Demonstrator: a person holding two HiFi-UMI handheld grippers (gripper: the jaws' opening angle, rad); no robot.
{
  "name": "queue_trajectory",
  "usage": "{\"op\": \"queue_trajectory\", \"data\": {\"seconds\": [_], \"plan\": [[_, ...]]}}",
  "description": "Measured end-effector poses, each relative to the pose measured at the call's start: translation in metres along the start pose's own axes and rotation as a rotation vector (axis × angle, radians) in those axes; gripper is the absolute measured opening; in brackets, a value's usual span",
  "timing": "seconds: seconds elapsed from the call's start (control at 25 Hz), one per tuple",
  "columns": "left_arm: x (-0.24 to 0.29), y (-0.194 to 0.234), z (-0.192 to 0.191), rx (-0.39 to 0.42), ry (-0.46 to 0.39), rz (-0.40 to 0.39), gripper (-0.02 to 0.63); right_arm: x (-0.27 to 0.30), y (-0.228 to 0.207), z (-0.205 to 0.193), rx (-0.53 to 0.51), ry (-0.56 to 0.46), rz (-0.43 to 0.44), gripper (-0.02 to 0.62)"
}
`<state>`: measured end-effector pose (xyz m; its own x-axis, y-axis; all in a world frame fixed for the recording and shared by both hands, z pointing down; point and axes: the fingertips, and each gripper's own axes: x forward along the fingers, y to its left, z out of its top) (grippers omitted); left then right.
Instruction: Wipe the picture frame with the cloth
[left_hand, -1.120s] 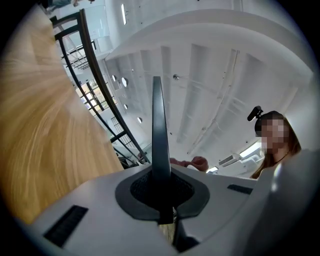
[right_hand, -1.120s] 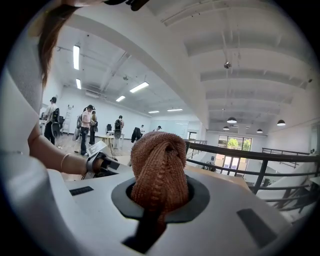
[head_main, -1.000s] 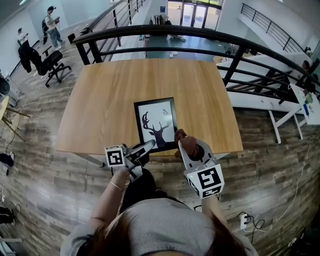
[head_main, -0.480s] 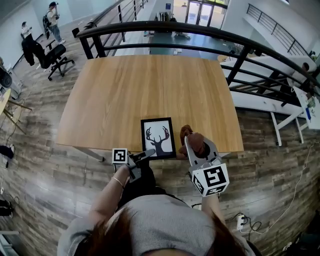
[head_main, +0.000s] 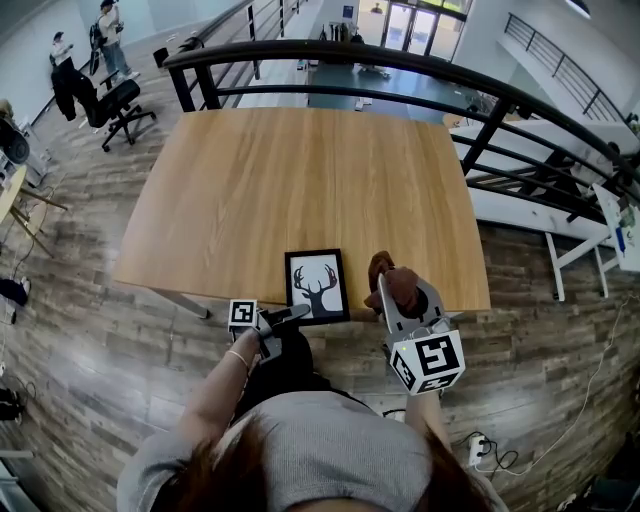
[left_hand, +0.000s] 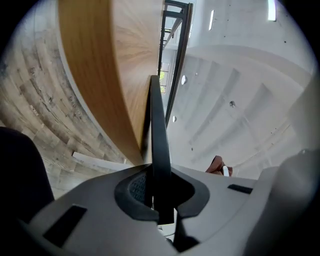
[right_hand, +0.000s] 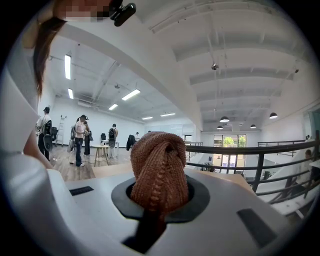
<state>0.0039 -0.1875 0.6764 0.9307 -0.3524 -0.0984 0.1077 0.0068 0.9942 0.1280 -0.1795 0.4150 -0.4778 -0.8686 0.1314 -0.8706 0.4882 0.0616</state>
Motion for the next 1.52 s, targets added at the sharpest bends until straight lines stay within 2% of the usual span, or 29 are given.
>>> {"op": "queue_trajectory", "data": {"seconds": [0.16, 0.32, 0.48, 0.56, 0.68, 0.84, 1.04, 1.24, 1.4, 1.52], "plan": [[-0.004, 0.012, 0.0, 0.012, 0.017, 0.025, 0.017, 0.004, 0.007, -0.001, -0.002, 0.003, 0.014, 0.046], [-0.001, 0.004, 0.001, 0.104, 0.027, -0.004, 0.018, 0.002, 0.01, -0.006, -0.009, 0.02, 0.011, 0.046], [0.001, 0.002, -0.002, 0.161, 0.045, 0.008, 0.021, 0.0, 0.009, -0.01, -0.004, 0.033, 0.0, 0.046], [0.0, -0.003, -0.002, 0.17, 0.047, -0.007, 0.047, 0.0, 0.009, -0.01, -0.002, 0.036, -0.001, 0.046], [-0.002, -0.01, -0.005, 0.186, 0.051, -0.021, 0.179, 0.0, 0.011, -0.011, 0.0, 0.04, 0.002, 0.046], [-0.002, -0.014, -0.009, 0.248, 0.073, -0.016, 0.186, -0.001, 0.01, -0.012, 0.012, 0.043, 0.011, 0.046], [-0.01, -0.019, -0.008, 0.255, 0.049, -0.017, 0.186, 0.004, 0.015, -0.013, 0.015, 0.044, 0.028, 0.046], [-0.019, -0.011, -0.017, 0.205, 0.053, 0.011, 0.186, 0.005, 0.022, -0.012, 0.013, 0.04, 0.044, 0.045], [-0.033, -0.013, -0.017, 0.197, 0.01, 0.024, 0.186, 0.003, 0.022, -0.012, 0.013, 0.041, 0.047, 0.046], [-0.055, -0.016, -0.013, 0.232, -0.045, 0.076, 0.186, 0.003, 0.019, -0.009, 0.016, 0.033, 0.048, 0.046]]}}
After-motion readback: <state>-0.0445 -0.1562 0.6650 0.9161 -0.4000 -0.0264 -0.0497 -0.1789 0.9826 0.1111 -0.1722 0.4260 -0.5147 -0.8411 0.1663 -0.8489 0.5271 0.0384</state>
